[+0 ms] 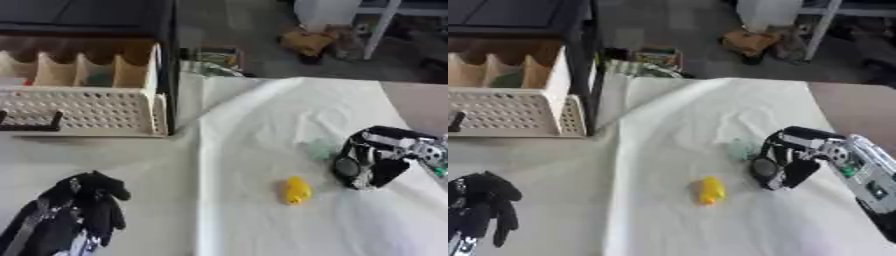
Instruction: Pick up objects from table and place into drawer.
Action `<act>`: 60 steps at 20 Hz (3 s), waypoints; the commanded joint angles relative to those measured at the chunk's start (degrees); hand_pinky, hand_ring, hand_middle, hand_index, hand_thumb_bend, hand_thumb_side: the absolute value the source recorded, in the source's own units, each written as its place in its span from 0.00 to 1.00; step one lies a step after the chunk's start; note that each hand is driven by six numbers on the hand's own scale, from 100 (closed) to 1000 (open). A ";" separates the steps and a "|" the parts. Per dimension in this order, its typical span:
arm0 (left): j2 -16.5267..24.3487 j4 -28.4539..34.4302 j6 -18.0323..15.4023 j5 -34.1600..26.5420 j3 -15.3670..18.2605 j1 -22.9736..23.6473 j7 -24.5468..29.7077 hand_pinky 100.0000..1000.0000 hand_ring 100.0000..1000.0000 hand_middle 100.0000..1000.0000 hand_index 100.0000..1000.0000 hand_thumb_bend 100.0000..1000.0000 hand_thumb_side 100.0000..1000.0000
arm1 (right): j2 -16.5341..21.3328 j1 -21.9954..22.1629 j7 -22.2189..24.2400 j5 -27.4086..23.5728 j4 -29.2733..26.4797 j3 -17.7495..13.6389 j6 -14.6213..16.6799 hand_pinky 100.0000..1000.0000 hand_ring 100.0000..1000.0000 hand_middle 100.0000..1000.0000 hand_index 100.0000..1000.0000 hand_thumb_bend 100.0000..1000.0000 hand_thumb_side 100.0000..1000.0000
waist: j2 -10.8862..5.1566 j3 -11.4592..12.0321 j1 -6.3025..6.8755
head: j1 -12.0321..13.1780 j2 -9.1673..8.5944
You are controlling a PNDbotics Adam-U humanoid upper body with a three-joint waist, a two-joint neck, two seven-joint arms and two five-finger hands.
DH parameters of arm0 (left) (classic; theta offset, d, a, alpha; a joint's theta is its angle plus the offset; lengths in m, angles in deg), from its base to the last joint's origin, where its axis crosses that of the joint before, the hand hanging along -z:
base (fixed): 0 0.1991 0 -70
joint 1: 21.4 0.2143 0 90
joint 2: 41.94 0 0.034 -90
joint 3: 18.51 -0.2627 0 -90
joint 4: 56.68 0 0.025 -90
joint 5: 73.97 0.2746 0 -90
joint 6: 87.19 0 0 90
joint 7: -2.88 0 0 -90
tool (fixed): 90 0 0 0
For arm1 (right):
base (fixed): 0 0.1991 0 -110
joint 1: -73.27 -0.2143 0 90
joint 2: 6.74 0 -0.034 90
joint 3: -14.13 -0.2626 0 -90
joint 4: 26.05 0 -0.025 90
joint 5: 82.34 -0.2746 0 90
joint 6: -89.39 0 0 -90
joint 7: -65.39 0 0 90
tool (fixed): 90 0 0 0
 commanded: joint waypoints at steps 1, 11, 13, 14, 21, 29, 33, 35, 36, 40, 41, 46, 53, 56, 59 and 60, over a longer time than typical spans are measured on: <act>-0.16 0.82 0.13 -0.20 -0.13 -0.68 -0.07 0.14 0.37 0.52 0.69 0.00 0.33 | 1.24 -0.48 -0.32 -0.28 -0.81 -0.27 -0.11 0.37 0.54 0.31 0.64 0.32 0.11 | -1.11 -0.12 0.00 | 0.10 -0.52; 0.20 0.82 0.26 -0.72 0.12 -0.54 -0.26 0.14 0.37 0.52 0.69 0.00 0.34 | 1.92 -0.59 -0.13 -1.54 -2.52 -0.44 -0.37 0.36 0.53 0.26 0.62 0.34 0.12 | -1.94 -1.12 0.13 | 0.69 -0.25; 0.29 0.82 0.26 -0.91 0.16 -0.50 -0.30 0.14 0.37 0.52 0.69 0.00 0.34 | 2.04 -0.71 -0.01 -2.02 -2.96 -0.49 -0.50 0.36 0.53 0.24 0.62 0.34 0.12 | -2.20 -1.39 0.18 | 0.82 -0.17; 0.34 0.82 0.27 -1.02 0.19 -0.47 -0.31 0.14 0.37 0.52 0.69 0.00 0.35 | 2.11 -0.74 0.03 -2.28 -3.24 -0.53 -0.57 0.36 0.53 0.23 0.62 0.35 0.13 | -2.33 -1.52 0.21 | 0.87 -0.15; 0.67 0.82 0.33 -1.96 0.40 -0.35 -0.44 0.14 0.38 0.52 0.69 0.00 0.36 | 2.85 -0.71 -0.34 -4.65 -6.15 -1.42 -1.35 0.35 0.52 0.14 0.61 0.36 0.14 | -3.21 -2.23 0.32 | 1.36 0.21; 0.95 0.82 0.53 -2.69 0.62 -0.29 -0.59 0.15 0.38 0.52 0.69 0.00 0.37 | 4.38 -0.83 -1.47 -9.24 -12.92 -3.72 -3.01 0.34 0.50 0.03 0.60 0.40 0.18 | -3.91 -2.73 0.26 | 2.12 0.32; 1.17 0.82 0.60 -3.04 0.68 -0.39 -0.60 0.15 0.38 0.52 0.69 0.00 0.38 | 5.30 -1.34 -1.94 -11.11 -16.09 -4.42 -3.81 0.34 0.50 0.00 0.59 0.40 0.20 | -4.11 -2.94 0.08 | 2.21 0.46; 1.28 0.82 0.66 -3.19 0.72 -0.43 -0.62 0.15 0.38 0.52 0.69 0.00 0.38 | 5.75 -1.74 -2.11 -11.84 -17.33 -4.57 -4.14 0.34 0.50 0.00 0.59 0.40 0.20 | -4.23 -3.01 -0.02 | 2.31 0.49; 1.32 0.82 0.67 -3.28 0.74 -0.45 -0.63 0.15 0.38 0.53 0.69 0.00 0.39 | 5.91 -1.89 -2.15 -12.12 -17.76 -4.61 -4.32 0.35 0.50 0.00 0.59 0.40 0.21 | -4.28 -3.03 -0.06 | 2.35 0.49; 1.66 0.82 0.73 -3.83 0.87 -0.54 -0.73 0.15 0.38 0.53 0.69 0.00 0.40 | 6.27 -3.75 -2.26 -13.74 -19.37 -4.72 -4.83 0.35 0.49 0.00 0.59 0.41 0.23 | -4.73 -3.20 -0.30 | 3.15 0.58; 1.75 0.82 0.74 -4.00 0.90 -0.57 -0.76 0.15 0.38 0.53 0.69 0.00 0.40 | 6.31 -4.46 -2.24 -14.13 -19.73 -4.67 -4.91 0.35 0.49 0.00 0.59 0.41 0.23 | -4.86 -3.23 -0.36 | 3.48 0.63; 2.14 0.82 0.90 -4.83 1.00 -0.72 -0.77 0.15 0.38 0.53 0.69 0.00 0.41 | 6.08 -8.74 -2.00 -15.65 -21.47 -3.97 -5.87 0.35 0.49 0.00 0.58 0.42 0.26 | -5.34 -3.37 -0.67 | 4.94 0.72; 2.32 0.82 1.42 -5.20 1.02 -1.01 -0.78 0.15 0.38 0.53 0.69 0.00 0.42 | 3.78 -15.27 -2.41 -16.45 -22.88 -2.73 -9.38 0.35 0.48 0.00 0.57 0.43 0.29 | -5.49 -2.80 -1.30 | 5.43 0.36; 2.31 0.82 1.62 -5.37 0.90 -1.25 -0.72 0.15 0.38 0.53 0.69 0.00 0.42 | 2.23 -18.12 -2.98 -16.37 -22.53 -2.35 -10.46 0.34 0.48 0.00 0.57 0.44 0.30 | -5.38 -2.40 -1.58 | 5.16 0.13; 2.25 0.82 1.85 -5.48 0.74 -1.55 -0.59 0.15 0.38 0.53 0.69 0.00 0.42 | 0.64 -20.70 -3.64 -16.11 -21.60 -2.01 -11.12 0.34 0.48 0.00 0.57 0.45 0.31 | -5.19 -1.78 -1.89 | 4.89 -0.31; 2.25 0.82 1.90 -5.50 0.70 -1.65 -0.54 0.15 0.38 0.53 0.69 0.00 0.42 | 0.18 -21.46 -3.79 -15.96 -21.23 -1.92 -11.28 0.34 0.48 0.00 0.57 0.45 0.31 | -5.11 -1.57 -2.00 | 4.77 -0.47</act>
